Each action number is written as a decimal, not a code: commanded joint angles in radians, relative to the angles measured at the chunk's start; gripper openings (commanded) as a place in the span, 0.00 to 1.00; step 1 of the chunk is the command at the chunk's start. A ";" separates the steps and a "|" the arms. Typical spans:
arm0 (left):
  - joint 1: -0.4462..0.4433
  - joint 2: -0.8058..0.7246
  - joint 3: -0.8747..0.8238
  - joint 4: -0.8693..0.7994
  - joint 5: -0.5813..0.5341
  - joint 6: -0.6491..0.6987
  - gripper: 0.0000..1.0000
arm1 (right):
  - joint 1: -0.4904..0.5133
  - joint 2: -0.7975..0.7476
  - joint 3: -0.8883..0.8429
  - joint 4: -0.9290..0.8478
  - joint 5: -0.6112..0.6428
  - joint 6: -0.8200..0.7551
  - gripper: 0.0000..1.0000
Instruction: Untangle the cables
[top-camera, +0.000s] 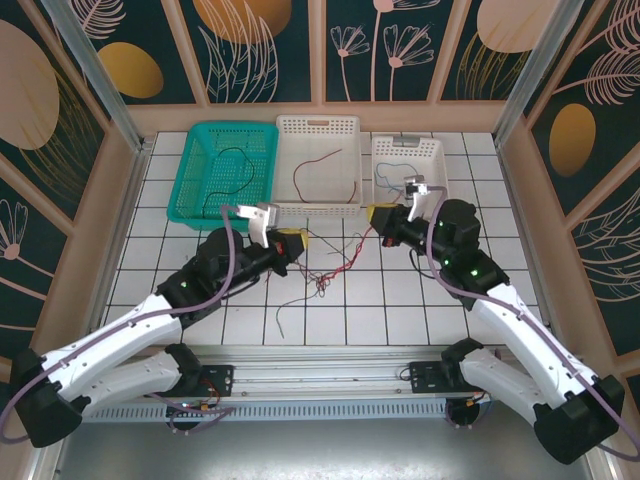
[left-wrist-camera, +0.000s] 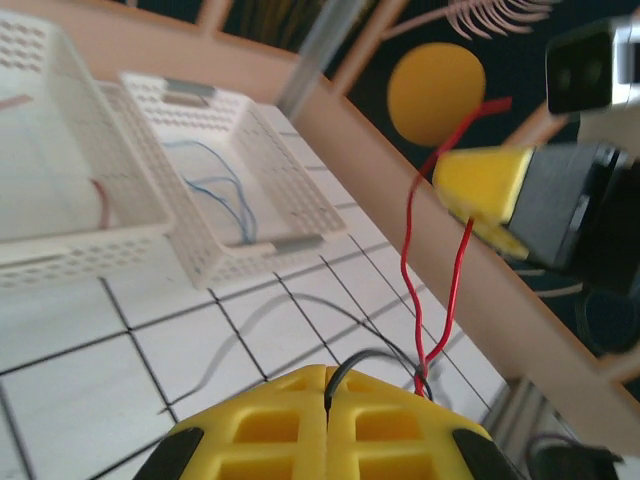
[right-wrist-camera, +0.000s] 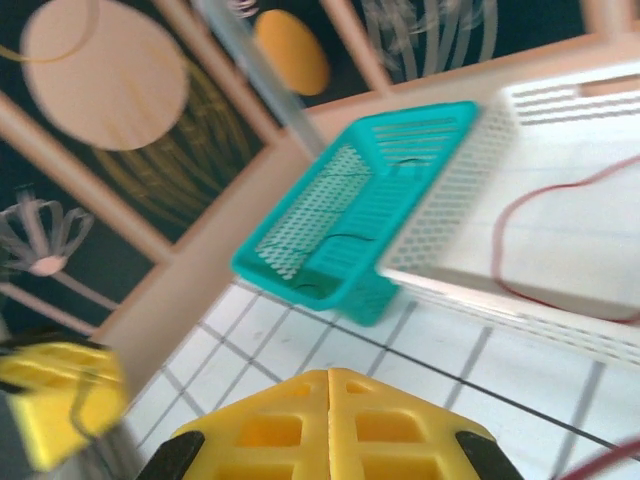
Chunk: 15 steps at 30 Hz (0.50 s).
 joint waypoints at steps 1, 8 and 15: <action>0.004 -0.033 0.083 -0.144 -0.177 0.065 0.00 | -0.034 -0.037 -0.051 -0.039 0.148 0.013 0.00; 0.085 -0.026 0.223 -0.288 -0.248 0.142 0.00 | -0.092 -0.066 -0.139 -0.069 0.251 0.061 0.00; 0.157 0.018 0.411 -0.390 -0.279 0.232 0.00 | -0.141 -0.078 -0.185 -0.103 0.305 0.081 0.00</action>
